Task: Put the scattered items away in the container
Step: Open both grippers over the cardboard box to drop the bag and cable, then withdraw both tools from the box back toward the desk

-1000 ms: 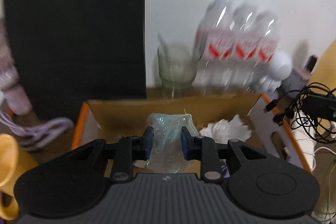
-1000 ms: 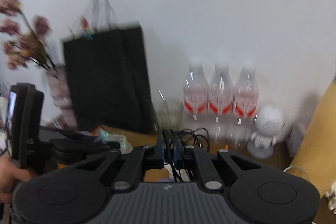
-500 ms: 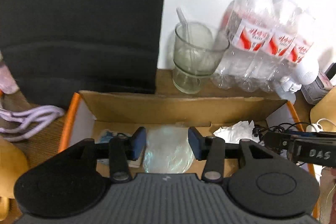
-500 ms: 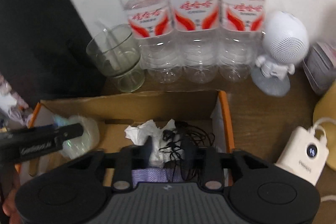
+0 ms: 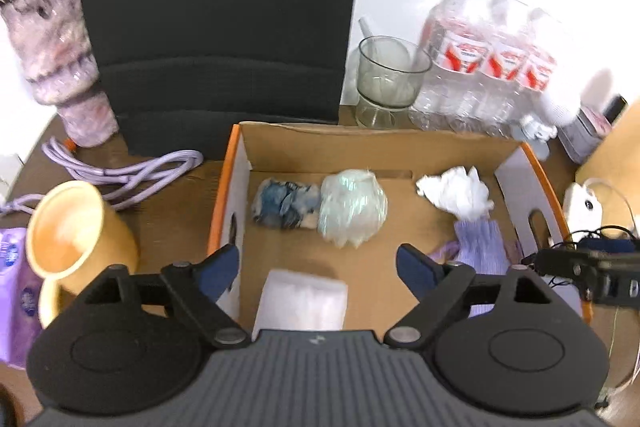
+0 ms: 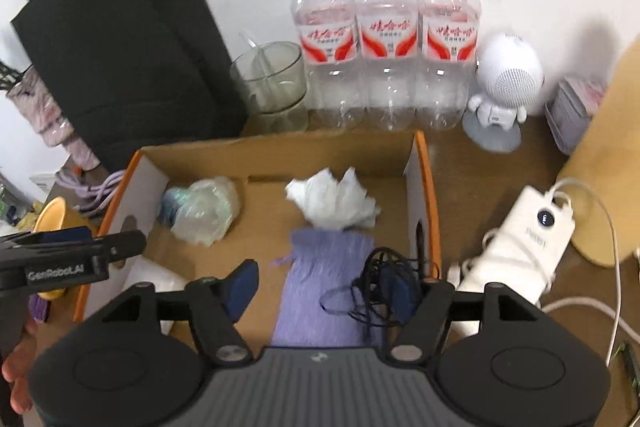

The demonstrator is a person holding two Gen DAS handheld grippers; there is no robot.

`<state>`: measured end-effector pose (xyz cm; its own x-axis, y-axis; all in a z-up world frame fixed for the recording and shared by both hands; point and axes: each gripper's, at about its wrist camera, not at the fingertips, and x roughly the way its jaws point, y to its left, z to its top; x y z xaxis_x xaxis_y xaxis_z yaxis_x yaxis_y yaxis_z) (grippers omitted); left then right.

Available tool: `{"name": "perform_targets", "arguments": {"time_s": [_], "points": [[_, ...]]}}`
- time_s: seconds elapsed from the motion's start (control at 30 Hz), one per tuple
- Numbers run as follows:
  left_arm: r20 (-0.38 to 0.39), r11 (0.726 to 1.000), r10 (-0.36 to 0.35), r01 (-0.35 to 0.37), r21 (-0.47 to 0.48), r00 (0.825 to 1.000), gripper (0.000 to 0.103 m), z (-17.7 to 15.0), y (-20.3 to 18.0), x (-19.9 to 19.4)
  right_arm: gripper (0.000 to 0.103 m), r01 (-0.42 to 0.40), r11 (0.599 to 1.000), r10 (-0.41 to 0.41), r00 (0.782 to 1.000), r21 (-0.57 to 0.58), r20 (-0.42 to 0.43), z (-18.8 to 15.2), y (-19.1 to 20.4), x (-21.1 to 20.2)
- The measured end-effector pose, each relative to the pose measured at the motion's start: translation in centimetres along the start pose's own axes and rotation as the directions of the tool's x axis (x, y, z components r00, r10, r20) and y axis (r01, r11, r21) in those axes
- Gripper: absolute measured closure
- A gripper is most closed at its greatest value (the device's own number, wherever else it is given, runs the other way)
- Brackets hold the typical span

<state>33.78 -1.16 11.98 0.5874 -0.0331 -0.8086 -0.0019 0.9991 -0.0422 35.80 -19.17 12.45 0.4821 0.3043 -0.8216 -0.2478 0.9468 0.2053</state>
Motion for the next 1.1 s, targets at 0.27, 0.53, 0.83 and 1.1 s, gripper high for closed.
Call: {"name": "perform_targets", "arguments": {"time_s": [0.27, 0.53, 0.83, 1.1], "points": [[0.147, 0.996, 0.008, -0.02, 0.082, 0.989, 0.005, -4.8, -1.5, -4.7, 0.033, -0.027, 1.0, 0.025, 0.99, 0.008, 0.136, -4.9, 1.4, -2.3], [0.348, 0.994, 0.036, -0.069, 0.082, 0.937, 0.005, -9.5, -2.8, -7.9, 0.033, -0.018, 0.996, 0.043, 0.957, -0.089, 0.286, -8.1, 2.8, -6.0], [0.604, 1.0, -0.007, 0.014, -0.007, 0.797, 0.001, -17.7, -1.7, -11.5, 0.027, -0.002, 0.973, 0.132, 0.828, -0.232, 0.545, -16.6, 3.2, -10.5], [0.622, 1.0, -0.006, -0.008, 0.019, 0.783, 0.0, -22.2, -1.5, -13.8, 0.025, 0.02, 0.97, 0.138, 0.777, -0.243, 0.614, -22.2, 3.6, -12.7]]}}
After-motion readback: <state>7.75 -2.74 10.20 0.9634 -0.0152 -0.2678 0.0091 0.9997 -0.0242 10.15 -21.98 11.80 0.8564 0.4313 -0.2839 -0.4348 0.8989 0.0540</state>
